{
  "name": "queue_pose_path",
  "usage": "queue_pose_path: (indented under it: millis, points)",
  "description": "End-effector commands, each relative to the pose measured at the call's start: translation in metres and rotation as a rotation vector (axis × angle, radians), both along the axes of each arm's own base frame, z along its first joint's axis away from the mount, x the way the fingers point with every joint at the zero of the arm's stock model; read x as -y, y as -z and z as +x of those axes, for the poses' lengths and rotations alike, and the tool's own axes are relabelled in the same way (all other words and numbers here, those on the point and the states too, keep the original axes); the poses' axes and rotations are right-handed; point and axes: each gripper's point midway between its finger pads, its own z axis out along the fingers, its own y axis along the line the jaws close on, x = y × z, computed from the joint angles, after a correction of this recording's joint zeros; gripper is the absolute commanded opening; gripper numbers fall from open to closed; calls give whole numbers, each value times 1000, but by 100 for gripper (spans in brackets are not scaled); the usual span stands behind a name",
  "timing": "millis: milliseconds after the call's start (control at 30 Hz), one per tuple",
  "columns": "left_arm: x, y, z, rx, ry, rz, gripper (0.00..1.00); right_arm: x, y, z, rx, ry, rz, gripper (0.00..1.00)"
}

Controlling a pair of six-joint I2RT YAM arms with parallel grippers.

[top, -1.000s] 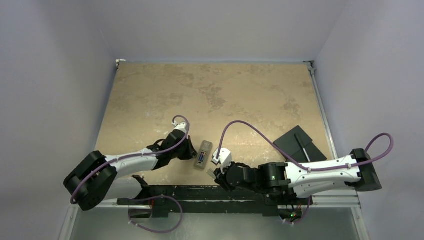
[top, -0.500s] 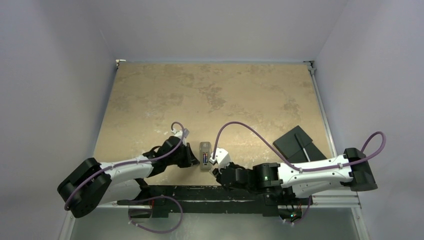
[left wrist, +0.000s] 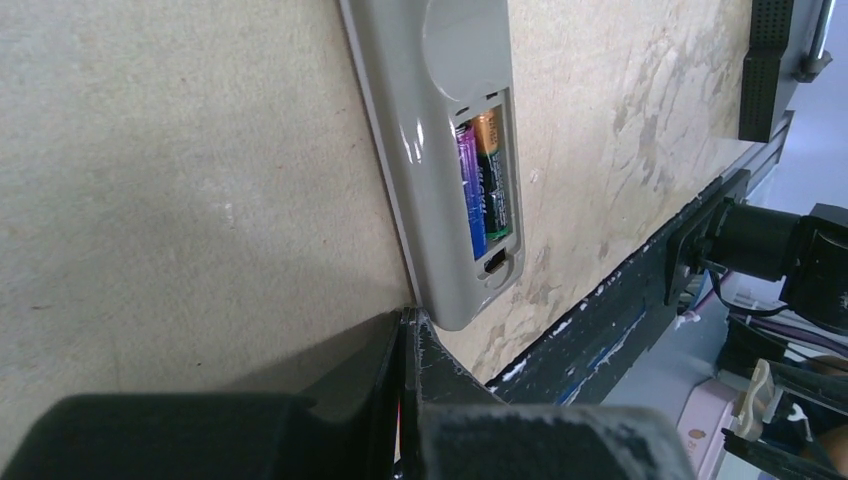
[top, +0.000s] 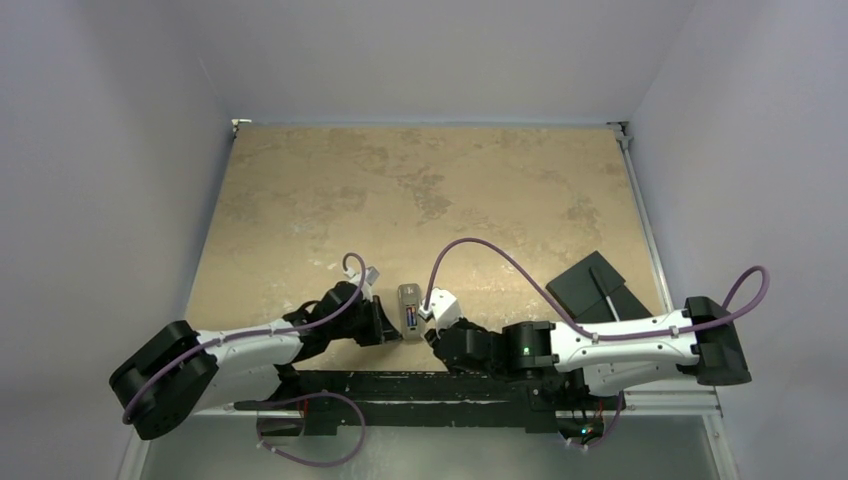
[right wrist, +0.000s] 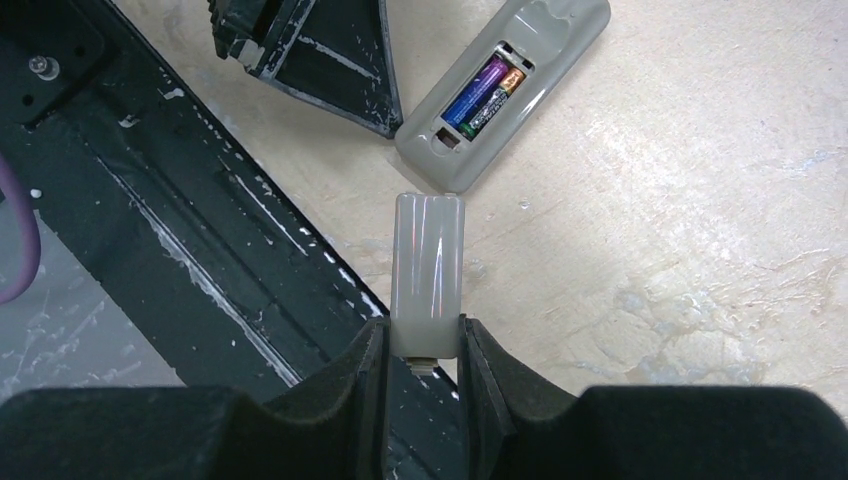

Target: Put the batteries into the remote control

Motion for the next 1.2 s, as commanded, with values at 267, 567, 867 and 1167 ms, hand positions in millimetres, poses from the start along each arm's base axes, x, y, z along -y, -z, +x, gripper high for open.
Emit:
queue_pose_path:
  millis: [267, 567, 867, 1167]
  points:
    - [2, 27, -11, -49, 24, 66, 0, -6, -2, 16, -16, 51, 58, 10]
    - [18, 31, -11, -42, 51, 85, 0, -7, 7, 32, -27, 58, 37, 10]
    - [6, 34, -16, -40, 40, 152, 0, -13, 10, 40, -22, 6, 29, 10]
    - [-13, 11, -10, 14, -16, 193, 0, -17, 16, 55, -25, -41, -10, 9]
